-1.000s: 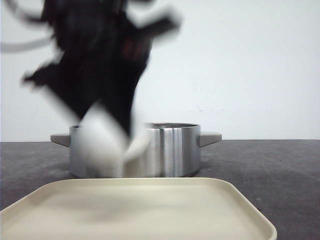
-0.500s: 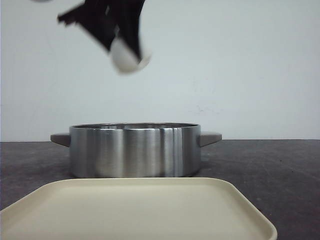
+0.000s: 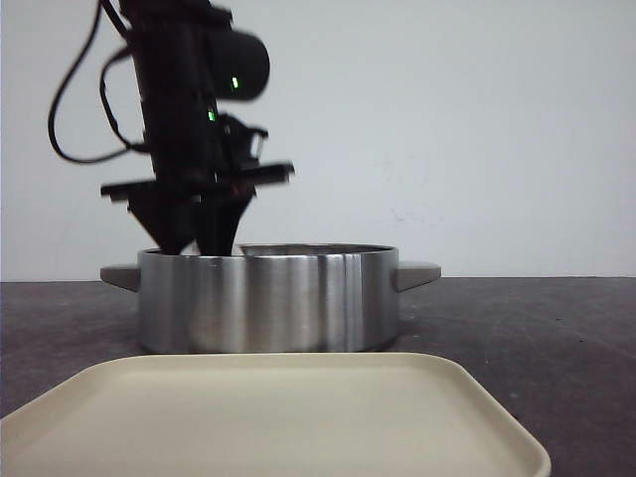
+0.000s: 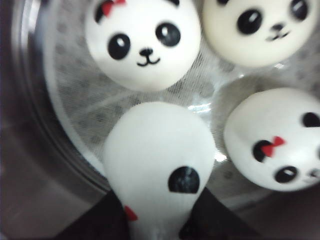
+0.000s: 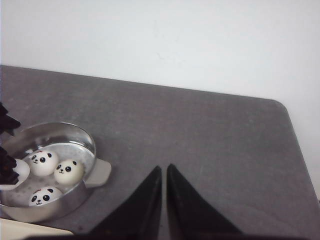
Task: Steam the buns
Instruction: 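Lower the bun into the steamer, open and raise the left gripper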
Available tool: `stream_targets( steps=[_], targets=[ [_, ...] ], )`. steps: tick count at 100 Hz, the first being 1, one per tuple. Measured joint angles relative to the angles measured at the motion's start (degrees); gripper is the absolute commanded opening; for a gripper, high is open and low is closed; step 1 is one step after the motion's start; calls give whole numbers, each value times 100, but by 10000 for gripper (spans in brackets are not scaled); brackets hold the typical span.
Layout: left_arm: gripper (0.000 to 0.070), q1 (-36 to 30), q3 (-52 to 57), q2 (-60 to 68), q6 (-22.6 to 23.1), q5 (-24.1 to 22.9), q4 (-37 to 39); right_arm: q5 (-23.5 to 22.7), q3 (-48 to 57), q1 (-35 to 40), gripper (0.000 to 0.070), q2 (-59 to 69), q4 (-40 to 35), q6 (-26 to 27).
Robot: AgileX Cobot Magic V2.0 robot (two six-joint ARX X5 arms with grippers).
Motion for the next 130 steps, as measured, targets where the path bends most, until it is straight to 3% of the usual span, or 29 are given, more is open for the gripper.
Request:
stream_targets(
  steps=[11,18,23,33,37,41,83,89,99,101,117,130],
  targets=[
    [16,2,0,168,11,0,9,120,0,0,10,0,-164,140],
    [71,0,0,240,31,15,46,155,0,0,10,0,-219,208],
    [200,-4,4,278,39,17,42,164,0,0,10,0,-221,247],
    [563,-17,13,297,39,96,35,273,0,0,10,0,-223,284],
    [637,-26,17,297,42,105,39,306,0,0,10,0,-223,286],
    [657,-37,26,297,48,105,24,326,0,0,10,0,-223,289],
    [647,-11,1196,354,44,96,-828,450,0,0,10,-2,-223,289],
    [547,-11,1508,354,15,96,-1001,450,0,0,10,0,-223,289],
    [57,-11,2004,337,-131,103,-1056,452,-4,0,10,-2,-221,289],
    [0,-13,2065,310,-173,103,-994,459,-17,0,11,-2,-221,289],
    [10,-127,2111,-433,-538,101,-234,562,-363,15,11,-98,-160,289],
    [10,-463,2118,-1488,-562,94,352,564,-973,188,11,-374,240,289]
  ],
)
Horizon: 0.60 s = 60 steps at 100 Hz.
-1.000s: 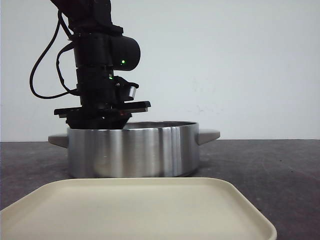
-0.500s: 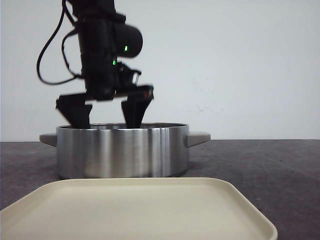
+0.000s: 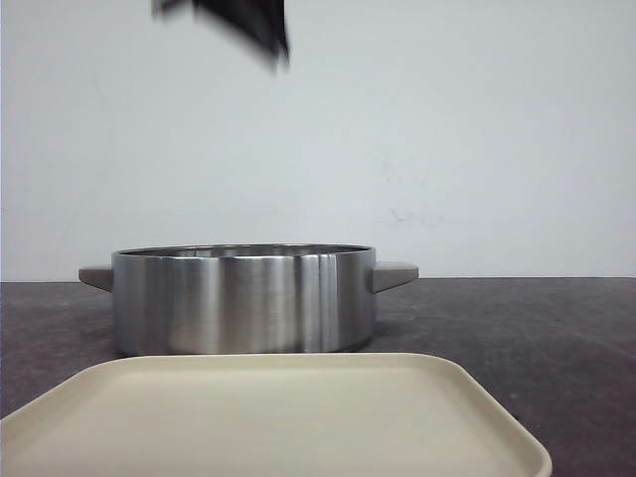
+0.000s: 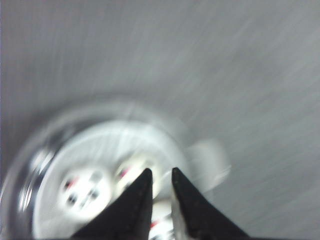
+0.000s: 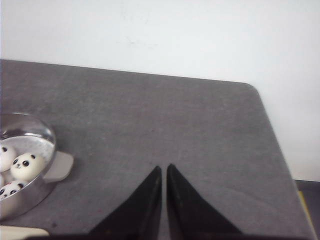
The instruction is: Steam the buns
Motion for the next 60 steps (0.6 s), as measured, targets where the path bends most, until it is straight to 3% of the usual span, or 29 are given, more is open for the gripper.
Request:
stream_targets(
  steps=[18,34,47,60],
  targets=[
    [10,-737,68,-1235,428,-326,179,-282,-1244,402,11,-715,1093,-4],
    [10,-1213,61,-1904,656,-774,-492,-1281,-2389,686,11,-1305,2232,-317],
    [10,-1537,-210,-2396,632,-1346,-1401,-2205,-3036,750,11,-1484,2870,-723],
    [10,-1937,-970,-3154,238,-2011,-1781,-2413,-3296,750,11,-1480,2903,-855]
  ],
)
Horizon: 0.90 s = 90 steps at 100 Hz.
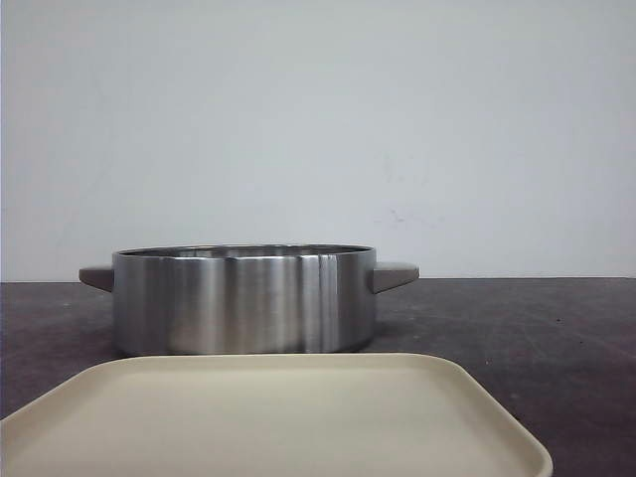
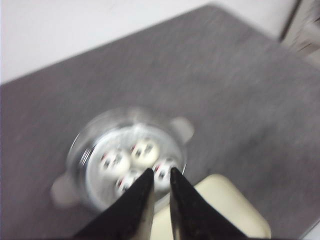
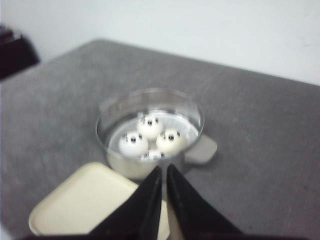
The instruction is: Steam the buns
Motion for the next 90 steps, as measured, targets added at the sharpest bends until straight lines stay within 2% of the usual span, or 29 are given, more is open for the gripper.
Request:
stream_targets(
  steps=[19,28,37,50,90],
  targets=[
    [10,-671,-1582,-1541,-1001,-820,166,-168,-39,-2,11,-4,101,-238],
    [10,-940,-2332,-2229,-1434,-946,337,-212,-39,-2,11,-7,251,-345],
    [10,-1110,-3042,-2675,-1727,-966,815,-415,-39,-2,11,-4,358,-387],
    [10,-1255,-3703,-2903,-1897,-960,1360,-422,-39,-2,11,-4,358,-426],
    [12,-1252,-3740,-2750,-2090,-946,1403,-400,-39,-2,11,-4,323,-428]
  ],
)
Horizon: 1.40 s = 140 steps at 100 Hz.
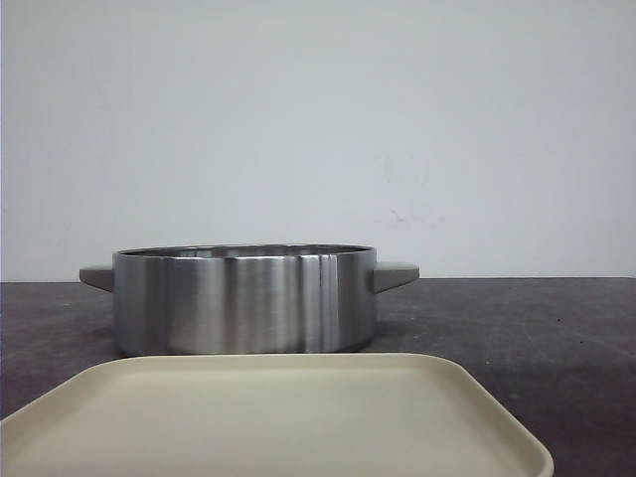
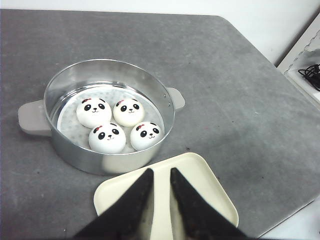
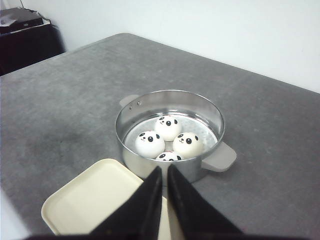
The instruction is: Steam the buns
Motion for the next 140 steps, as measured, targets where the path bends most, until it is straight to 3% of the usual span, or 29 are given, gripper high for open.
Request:
stream_targets(
  steps=[95,107,119,132,140],
  targets=[
    [12,0,0,-2,-55,0,0,-24,0,-262,11,-236,-11,0],
    [11,0,0,-2,-55,-2,0,-20,0,-719,11,-546,-59,-50],
    [12,0,0,-2,-55,0,0,50,-212,-1665,11,-778,90,-396],
    [12,0,0,-2,-55,0,2,125,-1082,-2916,11,-881,1023,-702],
    [12,0,0,-2,-55,-2,0,-114,-1829,-3585,11,-1040,1912,-706]
  ],
)
